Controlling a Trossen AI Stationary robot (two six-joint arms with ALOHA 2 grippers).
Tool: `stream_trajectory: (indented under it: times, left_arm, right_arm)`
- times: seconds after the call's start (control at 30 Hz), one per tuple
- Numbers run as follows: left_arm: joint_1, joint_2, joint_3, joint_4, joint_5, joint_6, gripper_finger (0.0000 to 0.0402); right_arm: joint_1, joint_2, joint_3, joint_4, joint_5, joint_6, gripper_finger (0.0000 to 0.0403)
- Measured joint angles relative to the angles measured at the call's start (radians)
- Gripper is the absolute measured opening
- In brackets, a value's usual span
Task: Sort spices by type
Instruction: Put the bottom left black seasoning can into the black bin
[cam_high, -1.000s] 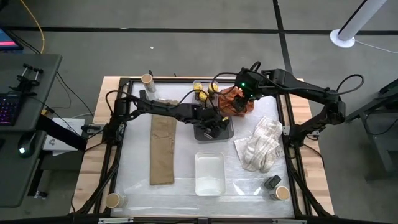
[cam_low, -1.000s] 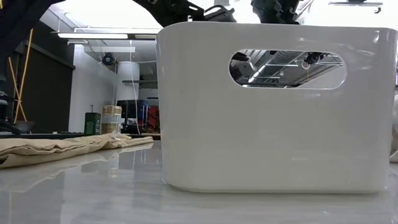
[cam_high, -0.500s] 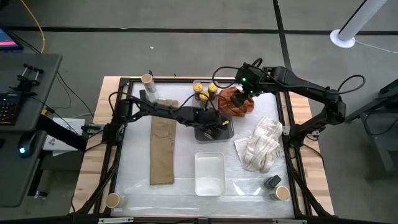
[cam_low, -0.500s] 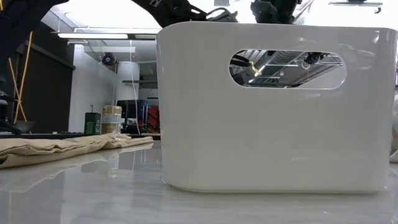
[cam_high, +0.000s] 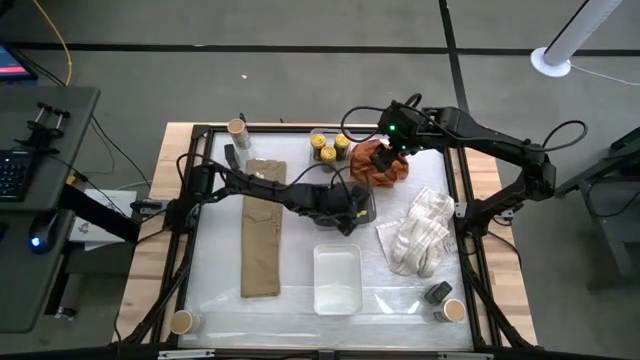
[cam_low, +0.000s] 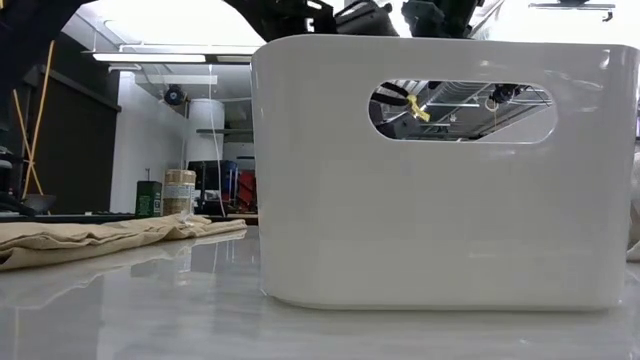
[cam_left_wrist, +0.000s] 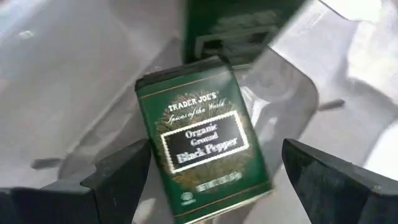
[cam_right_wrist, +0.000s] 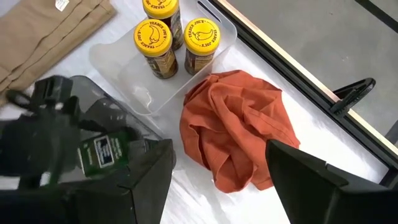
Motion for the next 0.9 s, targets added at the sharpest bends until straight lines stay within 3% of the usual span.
stream_trajectory:
  times: [0.37, 0.7, 0.9]
  left_arm:
    - [0.005, 0.026, 0.003, 0.026, -0.065, -0.019, 0.0349]
    - [0.002, 0.026, 0.003, 0.009, 0.003, -0.073, 0.0349]
    - [-0.023, 0.049, 0.002, -0.011, -0.109, 0.014, 0.0348]
  right_arm:
    - [0.000, 0.000, 0.000, 0.037, 0.000, 0.000, 0.0252]
    - [0.000, 0.000, 0.000, 0.041, 0.000, 0.008, 0.0252]
    - [0.000, 0.000, 0.000, 0.044, 0.000, 0.008, 0.0252]
